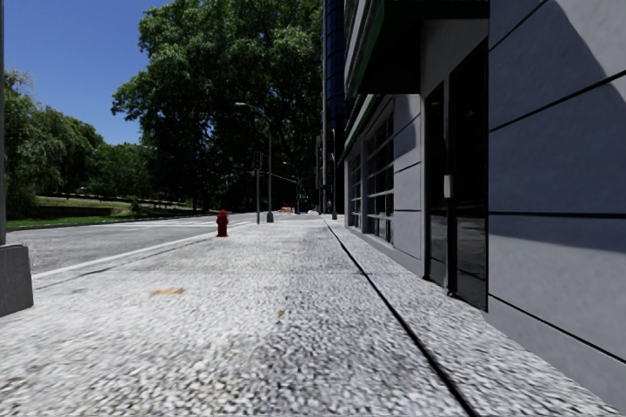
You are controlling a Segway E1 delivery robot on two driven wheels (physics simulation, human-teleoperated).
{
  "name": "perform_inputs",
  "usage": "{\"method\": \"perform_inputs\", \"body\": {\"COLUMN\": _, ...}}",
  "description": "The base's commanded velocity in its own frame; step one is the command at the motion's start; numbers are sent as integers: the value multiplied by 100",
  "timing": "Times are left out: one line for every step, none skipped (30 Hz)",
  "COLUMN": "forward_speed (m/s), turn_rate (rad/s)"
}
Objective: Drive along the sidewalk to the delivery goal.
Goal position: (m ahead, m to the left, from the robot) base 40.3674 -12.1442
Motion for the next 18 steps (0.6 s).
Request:
{"method": "perform_inputs", "body": {"forward_speed": 200, "turn_rate": 0}}
{"method": "perform_inputs", "body": {"forward_speed": 200, "turn_rate": 0}}
{"method": "perform_inputs", "body": {"forward_speed": 200, "turn_rate": 0}}
{"method": "perform_inputs", "body": {"forward_speed": 200, "turn_rate": 0}}
{"method": "perform_inputs", "body": {"forward_speed": 200, "turn_rate": 0}}
{"method": "perform_inputs", "body": {"forward_speed": 200, "turn_rate": 0}}
{"method": "perform_inputs", "body": {"forward_speed": 200, "turn_rate": 0}}
{"method": "perform_inputs", "body": {"forward_speed": 200, "turn_rate": 0}}
{"method": "perform_inputs", "body": {"forward_speed": 200, "turn_rate": 0}}
{"method": "perform_inputs", "body": {"forward_speed": 200, "turn_rate": 0}}
{"method": "perform_inputs", "body": {"forward_speed": 200, "turn_rate": 0}}
{"method": "perform_inputs", "body": {"forward_speed": 200, "turn_rate": 0}}
{"method": "perform_inputs", "body": {"forward_speed": 200, "turn_rate": 0}}
{"method": "perform_inputs", "body": {"forward_speed": 200, "turn_rate": 0}}
{"method": "perform_inputs", "body": {"forward_speed": 200, "turn_rate": 0}}
{"method": "perform_inputs", "body": {"forward_speed": 200, "turn_rate": 0}}
{"method": "perform_inputs", "body": {"forward_speed": 200, "turn_rate": 0}}
{"method": "perform_inputs", "body": {"forward_speed": 200, "turn_rate": 0}}
